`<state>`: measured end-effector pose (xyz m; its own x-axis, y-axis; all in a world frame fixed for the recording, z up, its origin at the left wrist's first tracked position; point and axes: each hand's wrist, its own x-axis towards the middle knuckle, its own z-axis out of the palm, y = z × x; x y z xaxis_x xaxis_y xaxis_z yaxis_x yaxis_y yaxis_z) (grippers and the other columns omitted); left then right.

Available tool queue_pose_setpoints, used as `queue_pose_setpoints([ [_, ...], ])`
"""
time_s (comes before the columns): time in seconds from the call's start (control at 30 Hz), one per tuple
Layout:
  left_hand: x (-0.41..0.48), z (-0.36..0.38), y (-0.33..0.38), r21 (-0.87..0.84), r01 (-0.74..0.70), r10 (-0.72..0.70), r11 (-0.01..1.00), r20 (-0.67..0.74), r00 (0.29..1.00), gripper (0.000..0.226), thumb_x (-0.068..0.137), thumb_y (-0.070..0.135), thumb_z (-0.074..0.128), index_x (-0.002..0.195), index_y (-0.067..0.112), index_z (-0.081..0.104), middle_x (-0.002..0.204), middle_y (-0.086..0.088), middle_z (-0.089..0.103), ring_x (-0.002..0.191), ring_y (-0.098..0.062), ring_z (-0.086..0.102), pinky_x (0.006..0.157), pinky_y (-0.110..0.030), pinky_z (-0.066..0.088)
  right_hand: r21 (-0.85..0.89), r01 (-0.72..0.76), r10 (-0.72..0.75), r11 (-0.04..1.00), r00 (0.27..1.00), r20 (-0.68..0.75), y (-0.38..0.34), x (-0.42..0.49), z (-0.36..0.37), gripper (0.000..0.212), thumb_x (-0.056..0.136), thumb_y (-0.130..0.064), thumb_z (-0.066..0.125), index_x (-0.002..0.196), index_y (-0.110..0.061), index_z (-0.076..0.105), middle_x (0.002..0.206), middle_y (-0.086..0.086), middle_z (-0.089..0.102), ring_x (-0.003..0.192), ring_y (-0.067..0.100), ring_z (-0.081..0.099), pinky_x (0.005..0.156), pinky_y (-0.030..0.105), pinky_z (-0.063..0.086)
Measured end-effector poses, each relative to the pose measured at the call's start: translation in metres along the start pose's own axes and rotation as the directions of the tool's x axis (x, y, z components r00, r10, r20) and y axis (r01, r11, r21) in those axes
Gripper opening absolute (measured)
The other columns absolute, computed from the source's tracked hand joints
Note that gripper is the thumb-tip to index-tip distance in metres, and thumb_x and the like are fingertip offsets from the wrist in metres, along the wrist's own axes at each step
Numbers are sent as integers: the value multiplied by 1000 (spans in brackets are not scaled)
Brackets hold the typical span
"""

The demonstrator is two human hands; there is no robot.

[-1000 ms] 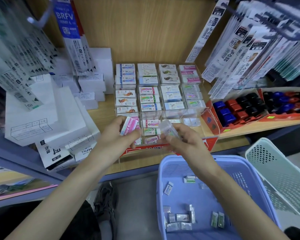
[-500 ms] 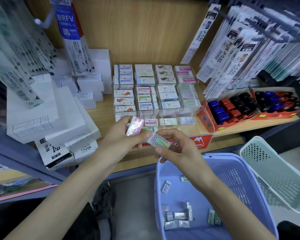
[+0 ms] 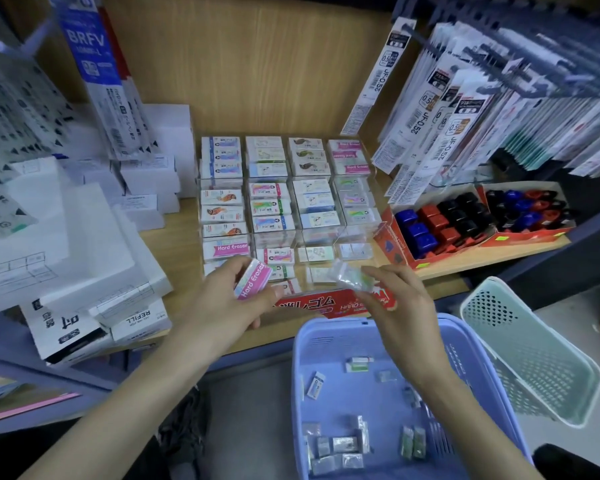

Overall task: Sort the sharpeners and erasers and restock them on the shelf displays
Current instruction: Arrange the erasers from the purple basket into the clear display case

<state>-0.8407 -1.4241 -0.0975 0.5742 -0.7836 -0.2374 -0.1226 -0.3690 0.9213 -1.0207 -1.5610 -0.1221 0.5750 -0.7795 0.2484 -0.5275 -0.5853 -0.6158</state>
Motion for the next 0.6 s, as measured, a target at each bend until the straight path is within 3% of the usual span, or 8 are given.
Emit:
queue_pose_setpoints([
  [0.1,6,7,2,-3,10,-10,1000,-12,1000,18,83,25,69,99,27,60,62,6,64,49,-5,54,57,-26,46,-210,-26,22,977,1000,-20,30,31,-22,31,80,-12,73,111,-11,67,101,4,62,94,24,52,78,27,39],
  [0.17,9,13,4,11,10,-10,1000,-9,1000,15,84,24,68,96,26,59,59,7,63,49,-4,54,56,-21,44,-355,61,-47,933,998,46,41,50,-28,28,74,-14,78,101,-11,70,92,5,66,86,28,51,73,35,42],
  [0.23,11,19,7,18,5,-5,1000,-5,1000,12,85,23,67,93,25,58,55,10,62,48,-4,54,53,-14,43,-446,217,-157,868,973,167,48,65,-27,26,63,-14,85,84,-11,71,78,3,67,76,30,52,63,35,43],
  [0.3,13,24,10,-7,4,-4,1000,-3,1000,12,85,20,67,94,20,59,54,6,59,48,-7,52,51,-10,39,-494,312,-199,812,943,268,47,75,-22,25,59,-15,87,73,-11,68,71,2,67,74,29,53,63,32,36],
  [0.43,17,31,16,3,1,-1,1000,-5,1000,10,86,18,66,93,18,59,58,1,57,49,-5,51,48,-4,37,-588,271,-57,762,932,357,44,91,-11,16,79,-28,74,82,-13,66,86,5,64,97,24,47,80,35,32],
  [0.6,23,38,18,-15,16,-15,1000,30,999,13,85,19,67,94,15,59,62,0,57,51,-7,52,51,-10,42,-671,328,-5,665,900,435,41,101,-4,15,83,-35,67,92,-22,67,105,0,63,108,22,45,90,36,30],
])
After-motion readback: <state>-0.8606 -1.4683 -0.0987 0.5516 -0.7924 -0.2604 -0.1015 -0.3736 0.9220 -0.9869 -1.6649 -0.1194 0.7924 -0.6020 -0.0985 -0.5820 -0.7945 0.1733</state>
